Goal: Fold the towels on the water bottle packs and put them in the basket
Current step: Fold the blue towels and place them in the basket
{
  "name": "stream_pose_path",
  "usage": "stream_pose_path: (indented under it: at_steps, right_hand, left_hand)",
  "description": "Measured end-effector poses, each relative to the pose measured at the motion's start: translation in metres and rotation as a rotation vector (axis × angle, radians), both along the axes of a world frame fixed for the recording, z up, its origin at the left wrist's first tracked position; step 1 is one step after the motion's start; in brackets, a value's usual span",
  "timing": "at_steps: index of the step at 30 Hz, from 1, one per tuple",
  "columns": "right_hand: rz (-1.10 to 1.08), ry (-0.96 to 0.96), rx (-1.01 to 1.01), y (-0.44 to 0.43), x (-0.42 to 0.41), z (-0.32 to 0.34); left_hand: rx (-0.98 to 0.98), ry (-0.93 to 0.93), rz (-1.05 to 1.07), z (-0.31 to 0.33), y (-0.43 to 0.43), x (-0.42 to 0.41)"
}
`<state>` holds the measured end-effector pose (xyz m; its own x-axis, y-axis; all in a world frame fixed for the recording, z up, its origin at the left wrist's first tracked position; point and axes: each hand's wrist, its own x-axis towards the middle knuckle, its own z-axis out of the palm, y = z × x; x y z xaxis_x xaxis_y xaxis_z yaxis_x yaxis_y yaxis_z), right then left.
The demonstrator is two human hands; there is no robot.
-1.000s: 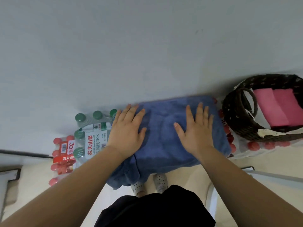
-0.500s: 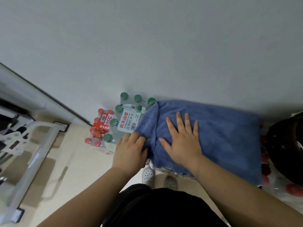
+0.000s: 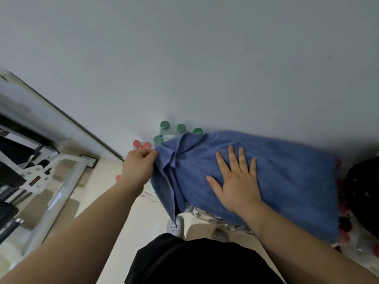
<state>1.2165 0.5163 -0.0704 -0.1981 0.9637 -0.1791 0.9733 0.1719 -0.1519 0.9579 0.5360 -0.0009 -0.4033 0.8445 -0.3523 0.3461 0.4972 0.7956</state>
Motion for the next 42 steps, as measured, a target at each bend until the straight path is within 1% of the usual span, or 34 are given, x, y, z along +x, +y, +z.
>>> stream_pose_path:
  at_steps: [1, 3, 8, 11, 13, 15, 17, 18, 19, 21, 23, 25, 27, 29, 31, 33, 35, 38, 40, 42]
  right_hand:
    - [-0.001, -0.001, -0.002, 0.000, 0.000, 0.000]
    - [-0.006, -0.004, -0.007, 0.000, 0.002, 0.000]
    - [-0.034, -0.046, -0.021, 0.000, -0.001, 0.003]
    - [-0.051, -0.077, -0.036, 0.000, -0.003, 0.003]
    - [-0.064, -0.072, -0.038, 0.000, -0.003, 0.001]
    - [-0.108, -0.044, -0.036, 0.000, -0.007, 0.003]
    - [-0.192, -0.027, -0.069, 0.003, -0.018, 0.009]
    - [-0.245, -0.024, -0.068, 0.006, -0.027, 0.014]
    - [-0.289, -0.023, -0.042, 0.008, -0.038, 0.019]
    - [-0.302, -0.002, 0.045, 0.012, -0.068, 0.029]
    - [-0.234, 0.059, 0.092, 0.014, -0.101, 0.034]
    - [-0.132, 0.082, 0.054, 0.016, -0.131, 0.036]
    - [-0.119, 0.069, -0.034, 0.017, -0.150, 0.031]
    - [-0.206, 0.042, -0.131, 0.015, -0.155, 0.022]
    - [-0.290, 0.053, -0.175, 0.008, -0.151, 0.015]
    - [-0.298, 0.045, -0.186, 0.002, -0.146, 0.011]
    - [-0.270, 0.016, -0.192, -0.002, -0.146, 0.010]
    - [-0.279, 0.035, -0.171, -0.001, -0.148, 0.010]
    - [-0.284, 0.044, -0.145, -0.001, -0.148, 0.011]
    - [-0.305, 0.067, -0.118, 0.001, -0.149, 0.014]
  left_hand:
    - [-0.016, -0.024, 0.021, 0.000, 0.010, -0.008]
    - [-0.041, -0.005, 0.017, -0.003, 0.029, -0.024]
    - [-0.113, 0.041, -0.099, -0.020, 0.061, -0.060]
    - [-0.170, -0.040, -0.153, -0.027, 0.062, -0.072]
    - [-0.151, -0.067, -0.219, -0.026, 0.058, -0.078]
    - [-0.082, 0.005, -0.402, -0.025, 0.048, -0.081]
    - [0.010, 0.173, -0.582, -0.025, 0.040, -0.082]
    - [0.061, 0.240, -0.626, -0.028, 0.038, -0.083]
    - [0.094, 0.295, -0.646, -0.034, 0.039, -0.084]
    - [0.129, 0.334, -0.647, -0.038, 0.043, -0.084]
    - [0.144, 0.354, -0.666, -0.039, 0.049, -0.082]
    - [0.150, 0.362, -0.695, -0.040, 0.053, -0.080]
    - [0.147, 0.337, -0.711, -0.042, 0.058, -0.079]
    - [0.129, 0.296, -0.713, -0.044, 0.061, -0.079]
    - [0.136, 0.273, -0.701, -0.045, 0.065, -0.080]
    - [0.155, 0.212, -0.639, -0.041, 0.069, -0.084]
    - [0.148, 0.138, -0.512, -0.038, 0.077, -0.092]
    - [0.085, 0.033, -0.347, -0.037, 0.091, -0.108]
    - [0.028, -0.081, -0.311, -0.041, 0.097, -0.115]
    - [-0.056, -0.173, -0.332, -0.041, 0.094, -0.116]
